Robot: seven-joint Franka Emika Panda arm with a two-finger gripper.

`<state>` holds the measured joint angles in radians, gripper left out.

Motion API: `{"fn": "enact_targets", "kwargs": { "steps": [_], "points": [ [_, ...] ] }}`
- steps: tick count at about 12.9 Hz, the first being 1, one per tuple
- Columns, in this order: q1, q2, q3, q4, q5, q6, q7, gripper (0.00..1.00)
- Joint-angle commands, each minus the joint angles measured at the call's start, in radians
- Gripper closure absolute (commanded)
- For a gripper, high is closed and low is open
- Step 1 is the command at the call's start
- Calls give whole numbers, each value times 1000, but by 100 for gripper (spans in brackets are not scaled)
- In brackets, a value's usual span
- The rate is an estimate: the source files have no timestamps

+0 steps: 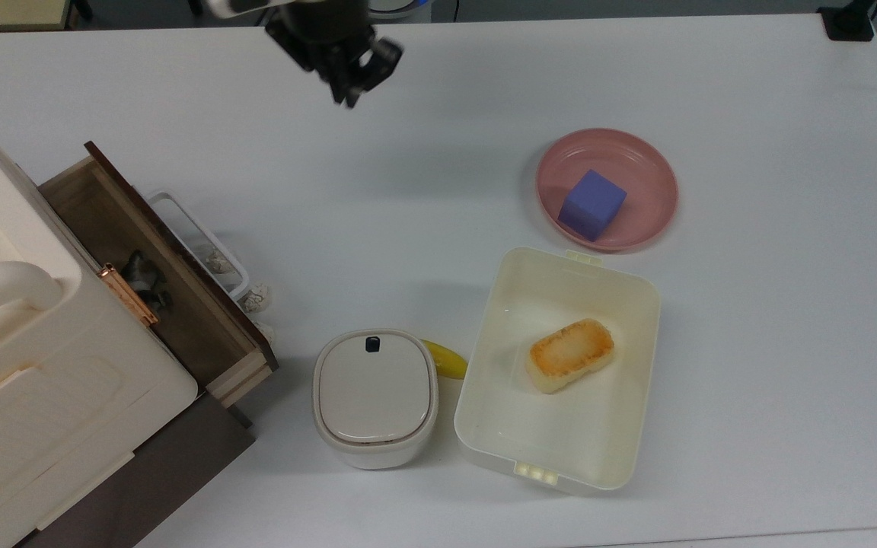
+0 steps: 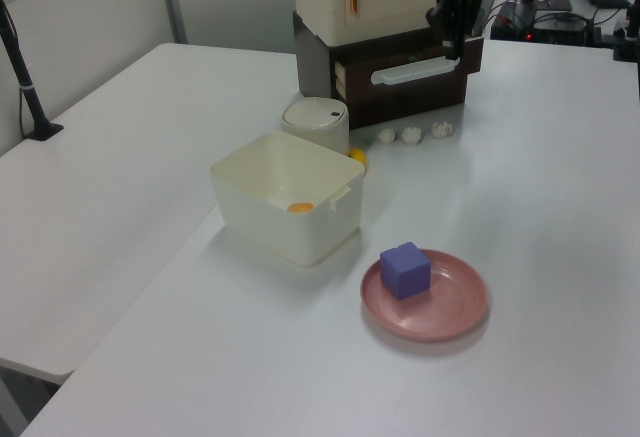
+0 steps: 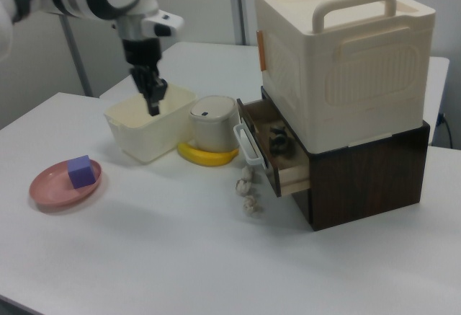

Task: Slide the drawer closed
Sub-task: 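Move the gripper toward the open drawer of the wooden unit, then lower the gripper against the front of the open drawer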

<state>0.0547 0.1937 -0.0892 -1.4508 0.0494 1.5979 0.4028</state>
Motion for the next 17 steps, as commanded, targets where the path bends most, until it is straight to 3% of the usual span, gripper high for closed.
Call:
{"fn": "enact_targets", "kwargs": {
  "steps": [1, 6, 13, 17],
  "points": [
    [-70, 21, -6, -75, 26, 186, 221, 94],
    [-113, 134, -7, -63, 1, 356, 310, 98],
    [-153, 242, -7, -25, -153, 511, 372, 100],
    [-190, 263, -9, -20, -186, 623, 413, 100]
  ]
}}
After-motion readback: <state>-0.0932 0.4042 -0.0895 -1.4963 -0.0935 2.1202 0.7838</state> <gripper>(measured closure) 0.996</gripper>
